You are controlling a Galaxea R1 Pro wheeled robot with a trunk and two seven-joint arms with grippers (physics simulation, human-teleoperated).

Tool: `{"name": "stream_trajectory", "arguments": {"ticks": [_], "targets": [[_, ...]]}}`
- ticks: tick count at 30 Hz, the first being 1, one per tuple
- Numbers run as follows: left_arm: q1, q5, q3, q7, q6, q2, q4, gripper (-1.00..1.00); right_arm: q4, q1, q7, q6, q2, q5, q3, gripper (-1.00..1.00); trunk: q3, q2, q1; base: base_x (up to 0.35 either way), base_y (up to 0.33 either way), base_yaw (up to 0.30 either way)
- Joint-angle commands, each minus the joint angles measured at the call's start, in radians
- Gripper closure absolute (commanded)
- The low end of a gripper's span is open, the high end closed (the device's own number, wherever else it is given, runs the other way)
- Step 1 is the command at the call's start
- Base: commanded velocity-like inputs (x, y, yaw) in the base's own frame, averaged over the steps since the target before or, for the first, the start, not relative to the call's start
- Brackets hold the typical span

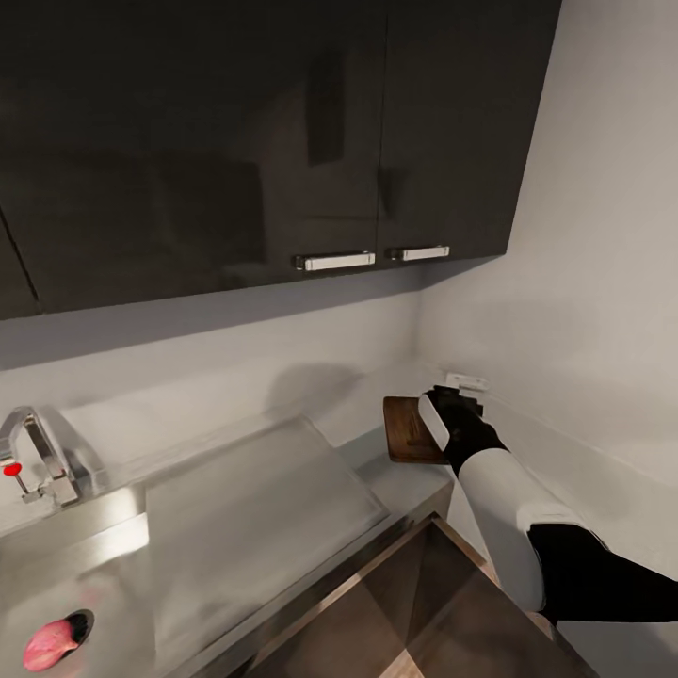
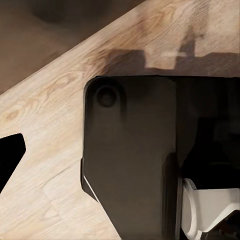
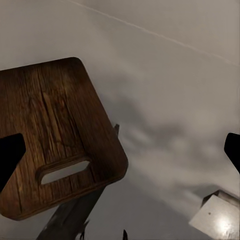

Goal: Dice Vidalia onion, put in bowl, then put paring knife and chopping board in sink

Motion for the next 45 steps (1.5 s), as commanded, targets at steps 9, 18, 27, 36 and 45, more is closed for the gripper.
{"name": "stream_trajectory", "arguments": {"ticks": [9, 18, 27, 36, 45], "targets": [[0.000, 0.003, -0.001, 0.000, -0.002, -0.001, 0.013, -1.00, 0.008, 0.000, -0.005, 0.001, -0.001, -0.007, -0.005, -1.00, -0.007, -0.001, 0.001, 0.003, 0.000, 0.000], [0.000, 0.002, -0.001, -0.001, -0.003, -0.002, 0.020, -1.00, 0.043, 0.000, -0.005, 0.000, -0.002, -0.015, -0.009, -1.00, -0.022, -0.001, 0.001, 0.000, 0.000, 0.000], [0.000, 0.002, -0.001, -0.001, -0.003, -0.002, 0.021, -1.00, 0.048, 0.000, -0.002, -0.002, -0.002, -0.021, -0.016, -1.00, -0.036, -0.001, 0.001, 0.000, 0.000, 0.000], [0.000, 0.002, -0.001, -0.001, -0.003, -0.003, 0.021, -1.00, 0.046, 0.000, -0.002, -0.003, -0.004, -0.022, -0.016, -1.00, -0.051, -0.001, 0.001, 0.002, 0.000, 0.000], [0.000, 0.002, -0.001, -0.001, -0.003, -0.004, 0.021, -1.00, 0.044, 0.000, -0.002, -0.005, -0.007, -0.024, -0.028, -1.00, -0.065, -0.001, 0.001, 0.091, 0.000, 0.000]]}}
